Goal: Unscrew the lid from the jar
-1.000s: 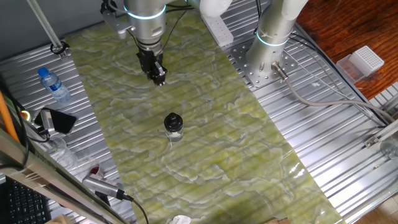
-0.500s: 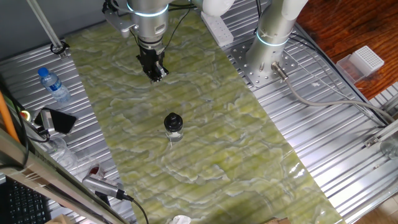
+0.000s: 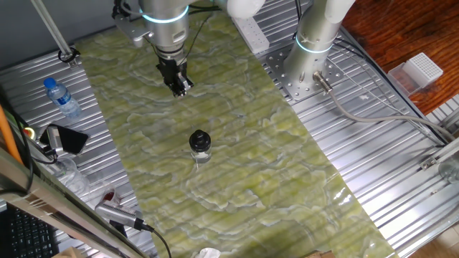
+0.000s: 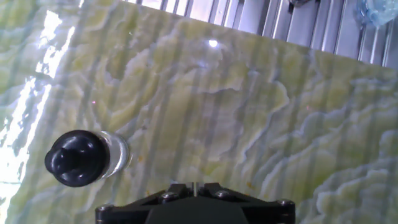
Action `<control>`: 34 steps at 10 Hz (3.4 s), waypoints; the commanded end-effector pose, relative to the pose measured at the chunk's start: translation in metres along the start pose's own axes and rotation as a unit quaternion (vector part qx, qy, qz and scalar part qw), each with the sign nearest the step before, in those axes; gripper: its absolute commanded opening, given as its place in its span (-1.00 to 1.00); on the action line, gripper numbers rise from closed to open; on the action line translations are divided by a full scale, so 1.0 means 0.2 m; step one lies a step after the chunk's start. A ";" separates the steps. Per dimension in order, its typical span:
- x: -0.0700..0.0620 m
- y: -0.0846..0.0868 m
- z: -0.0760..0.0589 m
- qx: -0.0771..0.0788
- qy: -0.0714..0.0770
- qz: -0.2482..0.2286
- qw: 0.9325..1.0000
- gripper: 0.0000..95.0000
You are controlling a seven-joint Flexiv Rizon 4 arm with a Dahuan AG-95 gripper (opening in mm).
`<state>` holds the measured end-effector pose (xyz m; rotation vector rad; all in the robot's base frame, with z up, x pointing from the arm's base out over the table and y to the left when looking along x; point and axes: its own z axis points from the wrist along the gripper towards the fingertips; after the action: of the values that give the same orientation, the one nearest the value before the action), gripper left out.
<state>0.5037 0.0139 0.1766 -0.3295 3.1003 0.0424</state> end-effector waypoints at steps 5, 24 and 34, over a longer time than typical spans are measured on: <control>-0.05 0.15 0.00 0.000 0.004 0.021 1.000 -0.20; -0.14 0.57 0.09 -0.007 -0.015 -0.036 0.999 0.20; -0.16 0.61 0.21 0.005 -0.014 -0.036 0.999 -0.20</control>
<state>0.5090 0.1415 0.1377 -0.4342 3.0591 0.0262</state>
